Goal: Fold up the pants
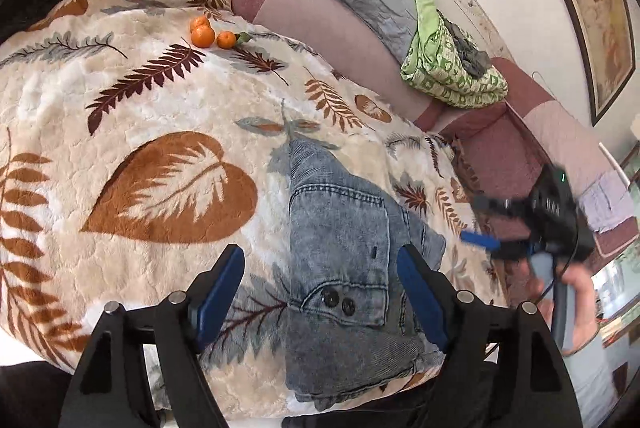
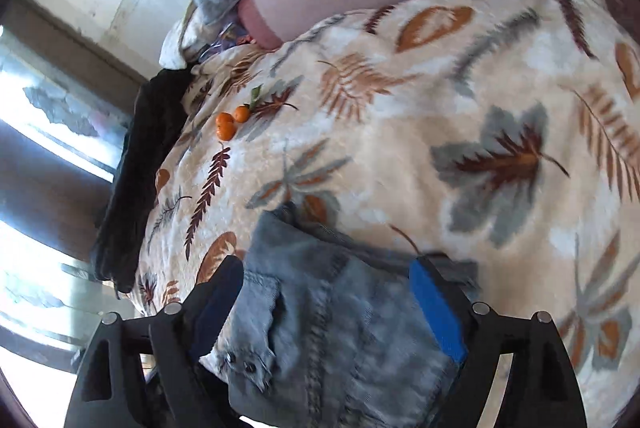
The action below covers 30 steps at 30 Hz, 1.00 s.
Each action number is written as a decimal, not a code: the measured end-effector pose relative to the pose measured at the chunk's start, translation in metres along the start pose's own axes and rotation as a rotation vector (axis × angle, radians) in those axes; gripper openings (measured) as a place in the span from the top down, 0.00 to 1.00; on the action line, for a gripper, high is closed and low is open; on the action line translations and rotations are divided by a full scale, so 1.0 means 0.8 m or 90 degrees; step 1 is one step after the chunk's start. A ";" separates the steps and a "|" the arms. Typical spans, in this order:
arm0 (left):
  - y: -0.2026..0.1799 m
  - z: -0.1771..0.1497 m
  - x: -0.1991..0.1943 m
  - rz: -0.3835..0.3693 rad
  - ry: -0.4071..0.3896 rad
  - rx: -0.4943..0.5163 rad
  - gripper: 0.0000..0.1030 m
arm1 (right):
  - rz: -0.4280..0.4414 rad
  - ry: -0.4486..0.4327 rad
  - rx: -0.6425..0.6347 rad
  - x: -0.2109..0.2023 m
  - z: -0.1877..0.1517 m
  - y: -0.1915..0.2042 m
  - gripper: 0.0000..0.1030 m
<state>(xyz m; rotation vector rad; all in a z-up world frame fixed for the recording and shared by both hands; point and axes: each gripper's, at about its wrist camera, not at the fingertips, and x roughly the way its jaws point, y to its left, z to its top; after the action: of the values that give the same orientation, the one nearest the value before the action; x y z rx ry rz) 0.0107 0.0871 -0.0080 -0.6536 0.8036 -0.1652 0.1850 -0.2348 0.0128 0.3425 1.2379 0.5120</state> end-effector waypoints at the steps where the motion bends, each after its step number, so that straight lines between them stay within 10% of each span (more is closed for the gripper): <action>1: 0.001 0.008 0.010 -0.010 0.025 -0.002 0.23 | 0.018 0.014 0.032 -0.001 -0.014 -0.026 0.15; 9: -0.013 -0.004 0.130 -0.042 0.236 -0.008 0.24 | 0.066 0.101 0.064 0.076 -0.074 -0.063 0.13; 11: -0.026 -0.009 0.131 -0.009 0.218 0.030 0.33 | 0.067 0.098 0.034 0.075 -0.075 -0.048 0.16; 13: -0.040 -0.012 0.132 0.031 0.212 0.068 0.54 | 0.035 0.106 -0.004 0.079 -0.081 -0.031 0.48; 15: -0.048 -0.011 0.127 0.047 0.198 0.086 0.67 | 0.026 0.098 -0.017 0.079 -0.084 -0.025 0.55; 18: -0.070 -0.008 0.107 0.069 0.160 0.135 0.72 | 0.039 0.065 -0.030 0.068 -0.088 -0.010 0.68; 25: -0.128 0.060 0.035 0.059 0.007 0.228 0.74 | 0.091 -0.040 -0.124 0.004 -0.048 0.065 0.72; 30: -0.108 0.133 0.053 0.034 -0.012 0.200 0.73 | 0.089 -0.095 -0.150 -0.008 0.022 0.097 0.73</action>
<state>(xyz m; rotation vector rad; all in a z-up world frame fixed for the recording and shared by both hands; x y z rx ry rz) 0.1249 0.0535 0.0723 -0.3360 0.7564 -0.2312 0.1857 -0.1726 0.0630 0.2635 1.0021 0.7324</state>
